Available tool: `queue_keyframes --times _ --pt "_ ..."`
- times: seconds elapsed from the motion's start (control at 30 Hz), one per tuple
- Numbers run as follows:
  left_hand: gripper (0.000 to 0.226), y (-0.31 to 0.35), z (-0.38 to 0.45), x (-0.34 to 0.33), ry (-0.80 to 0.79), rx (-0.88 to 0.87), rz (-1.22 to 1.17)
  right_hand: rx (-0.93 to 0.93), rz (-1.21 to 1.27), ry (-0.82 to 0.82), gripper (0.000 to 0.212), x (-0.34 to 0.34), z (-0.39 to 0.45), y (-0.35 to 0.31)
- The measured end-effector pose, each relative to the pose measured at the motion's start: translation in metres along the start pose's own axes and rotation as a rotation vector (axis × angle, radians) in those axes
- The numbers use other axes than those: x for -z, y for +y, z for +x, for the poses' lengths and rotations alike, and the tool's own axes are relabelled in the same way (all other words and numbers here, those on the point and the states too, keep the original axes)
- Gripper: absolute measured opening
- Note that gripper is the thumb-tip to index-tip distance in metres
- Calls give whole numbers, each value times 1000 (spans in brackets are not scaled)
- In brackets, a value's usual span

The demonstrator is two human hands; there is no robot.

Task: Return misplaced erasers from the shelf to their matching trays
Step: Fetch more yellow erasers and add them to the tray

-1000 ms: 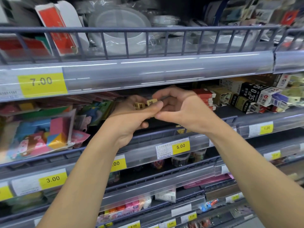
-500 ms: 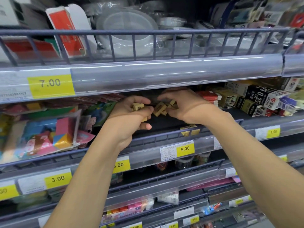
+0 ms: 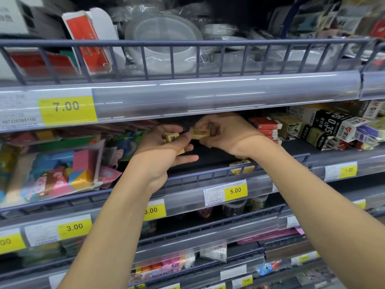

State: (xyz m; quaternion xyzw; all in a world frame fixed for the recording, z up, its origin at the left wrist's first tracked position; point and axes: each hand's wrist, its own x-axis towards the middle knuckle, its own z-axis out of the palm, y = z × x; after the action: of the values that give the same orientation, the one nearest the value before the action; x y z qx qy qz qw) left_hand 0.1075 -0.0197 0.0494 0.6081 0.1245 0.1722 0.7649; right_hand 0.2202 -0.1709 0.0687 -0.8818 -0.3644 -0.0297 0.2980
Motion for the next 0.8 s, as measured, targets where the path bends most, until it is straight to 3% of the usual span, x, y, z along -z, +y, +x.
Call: queue_keyframes --times 0.13,0.33,0.43,0.53,0.67,0.8 --pt "28 -1 1 -1 -8 12 -89 24 431 151 36 -8 -23 -13" --pt "32 3 -1 1 -79 2 -161 90 528 201 31 -24 -36 -27" --pt "34 4 -3 3 -95 -8 -105 186 386 167 19 -23 -40 -28" --pt "26 4 -4 3 -71 -17 -55 247 264 75 23 -12 -43 -27" --pt "18 1 -3 1 -50 0 -38 41 278 72 28 13 -29 -11" --pt "20 0 -1 2 -30 -24 44 -98 -224 -28 42 17 -7 2"
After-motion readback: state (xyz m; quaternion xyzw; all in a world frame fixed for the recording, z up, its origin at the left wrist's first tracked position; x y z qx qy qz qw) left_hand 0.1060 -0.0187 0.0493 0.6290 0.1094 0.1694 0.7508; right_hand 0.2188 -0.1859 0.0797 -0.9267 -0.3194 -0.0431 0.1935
